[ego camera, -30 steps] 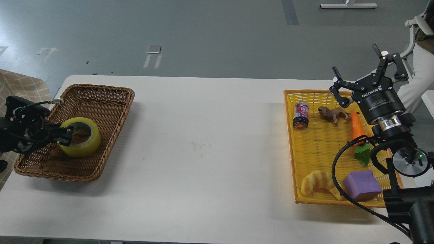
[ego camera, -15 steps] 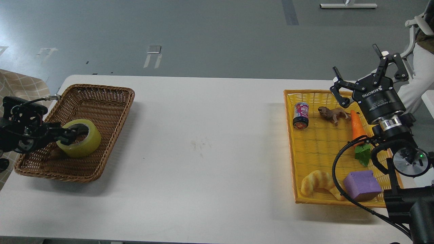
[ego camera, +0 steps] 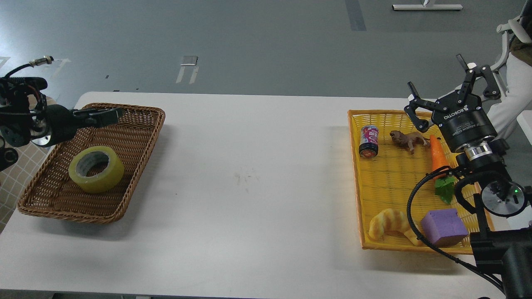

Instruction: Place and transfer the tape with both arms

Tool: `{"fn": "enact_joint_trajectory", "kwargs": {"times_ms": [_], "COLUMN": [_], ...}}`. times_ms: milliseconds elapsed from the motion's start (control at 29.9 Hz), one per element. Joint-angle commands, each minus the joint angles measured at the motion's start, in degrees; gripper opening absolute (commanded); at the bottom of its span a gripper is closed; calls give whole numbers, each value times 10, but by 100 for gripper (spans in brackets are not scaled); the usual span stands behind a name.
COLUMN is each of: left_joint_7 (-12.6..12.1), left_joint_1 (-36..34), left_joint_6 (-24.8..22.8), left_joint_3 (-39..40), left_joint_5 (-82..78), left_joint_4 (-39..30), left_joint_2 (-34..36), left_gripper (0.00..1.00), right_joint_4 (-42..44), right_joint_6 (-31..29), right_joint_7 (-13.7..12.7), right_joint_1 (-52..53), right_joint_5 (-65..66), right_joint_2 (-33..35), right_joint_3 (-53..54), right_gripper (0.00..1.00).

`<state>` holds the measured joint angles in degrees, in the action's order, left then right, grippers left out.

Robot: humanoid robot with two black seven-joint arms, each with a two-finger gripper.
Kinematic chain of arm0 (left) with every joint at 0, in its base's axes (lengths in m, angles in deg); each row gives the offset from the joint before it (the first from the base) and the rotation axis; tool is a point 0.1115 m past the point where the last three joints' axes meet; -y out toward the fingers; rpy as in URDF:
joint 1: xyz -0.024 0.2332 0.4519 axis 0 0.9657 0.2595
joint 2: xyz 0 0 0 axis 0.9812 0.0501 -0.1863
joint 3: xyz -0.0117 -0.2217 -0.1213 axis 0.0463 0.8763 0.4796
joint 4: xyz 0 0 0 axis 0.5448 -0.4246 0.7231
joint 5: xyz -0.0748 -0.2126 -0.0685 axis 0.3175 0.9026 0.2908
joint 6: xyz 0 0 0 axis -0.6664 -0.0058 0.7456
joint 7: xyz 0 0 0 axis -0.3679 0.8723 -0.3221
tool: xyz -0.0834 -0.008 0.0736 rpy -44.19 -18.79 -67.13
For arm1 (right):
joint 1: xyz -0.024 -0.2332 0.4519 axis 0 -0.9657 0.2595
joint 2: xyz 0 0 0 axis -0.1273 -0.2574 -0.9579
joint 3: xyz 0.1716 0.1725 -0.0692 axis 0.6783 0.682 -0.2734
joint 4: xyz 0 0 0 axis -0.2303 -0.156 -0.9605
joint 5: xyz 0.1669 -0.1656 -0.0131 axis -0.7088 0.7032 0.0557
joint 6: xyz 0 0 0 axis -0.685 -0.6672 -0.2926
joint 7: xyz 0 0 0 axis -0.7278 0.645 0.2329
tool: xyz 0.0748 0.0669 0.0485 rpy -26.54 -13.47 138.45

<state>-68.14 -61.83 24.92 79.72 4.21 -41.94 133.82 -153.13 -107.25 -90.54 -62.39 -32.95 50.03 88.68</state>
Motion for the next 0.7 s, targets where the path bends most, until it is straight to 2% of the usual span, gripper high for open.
{"fn": "enact_joint_trajectory", "kwargs": {"times_ms": [0,67,167,301,668], "left_joint_7": [19,27,34,35,32], "left_joint_1": [-41,-51,-53,-51,-20], "left_joint_6": [-5,-9,-22,-87,-141], "left_joint_3": [9,23,48,113,234], "left_joint_5": [110,195,315,443,600], "left_joint_4": [-4,-5,-6,-8,-15], "left_joint_2": [-24,-42,-65,-113,-221], "left_gripper": [88,95,97,98,98], "right_joint_4": [-2,-2,-2,-2,-1], "right_joint_6": [0,0,0,0,0], "right_joint_7": [0,0,0,-1,-5], "right_joint_1": [1,3,4,13,45], "right_joint_5": [0,0,0,1,3], "right_joint_2": [0,1,1,5,16], "right_joint_3": [1,0,0,0,-1], "right_gripper": [100,100,100,100,100]}}
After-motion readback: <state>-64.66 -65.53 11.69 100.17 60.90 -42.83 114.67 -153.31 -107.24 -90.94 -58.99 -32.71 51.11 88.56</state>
